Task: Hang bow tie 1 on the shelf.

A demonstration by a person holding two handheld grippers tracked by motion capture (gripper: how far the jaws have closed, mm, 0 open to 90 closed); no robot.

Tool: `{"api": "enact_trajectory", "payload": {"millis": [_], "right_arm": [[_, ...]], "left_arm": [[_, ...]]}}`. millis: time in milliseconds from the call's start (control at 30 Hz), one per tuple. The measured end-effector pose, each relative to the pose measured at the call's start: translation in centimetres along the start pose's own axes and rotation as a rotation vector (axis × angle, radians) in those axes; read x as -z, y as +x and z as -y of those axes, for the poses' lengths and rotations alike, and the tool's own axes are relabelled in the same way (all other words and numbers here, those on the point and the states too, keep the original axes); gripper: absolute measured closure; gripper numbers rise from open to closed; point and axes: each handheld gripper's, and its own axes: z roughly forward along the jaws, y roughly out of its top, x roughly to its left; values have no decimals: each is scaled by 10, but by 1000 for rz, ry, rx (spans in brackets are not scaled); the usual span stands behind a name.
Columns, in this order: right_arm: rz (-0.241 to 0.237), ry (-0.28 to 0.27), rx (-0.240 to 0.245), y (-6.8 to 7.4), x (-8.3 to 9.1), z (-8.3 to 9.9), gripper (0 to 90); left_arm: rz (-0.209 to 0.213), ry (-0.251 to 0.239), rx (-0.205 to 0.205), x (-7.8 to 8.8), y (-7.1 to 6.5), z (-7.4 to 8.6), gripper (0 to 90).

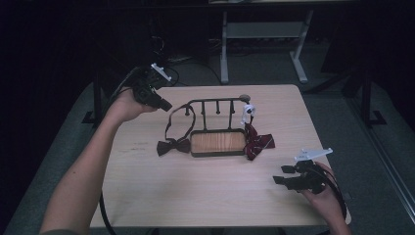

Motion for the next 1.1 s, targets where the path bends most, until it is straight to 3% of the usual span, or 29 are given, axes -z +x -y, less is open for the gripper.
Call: {"api": "enact_trajectory", "payload": {"millis": [433,667,1100], "right_arm": [[-11,-2,-13,-2,1,1,400],[-5,-1,-21,-3,2,2,392],[-3,-3,-20,-3,1,1,390]], "left_arm": [[-1,-9,-16,7,-11,14,813],[-1,-10,-43,12,-28,23,777],[14,-35,-53,11,-42,38,729]]}}
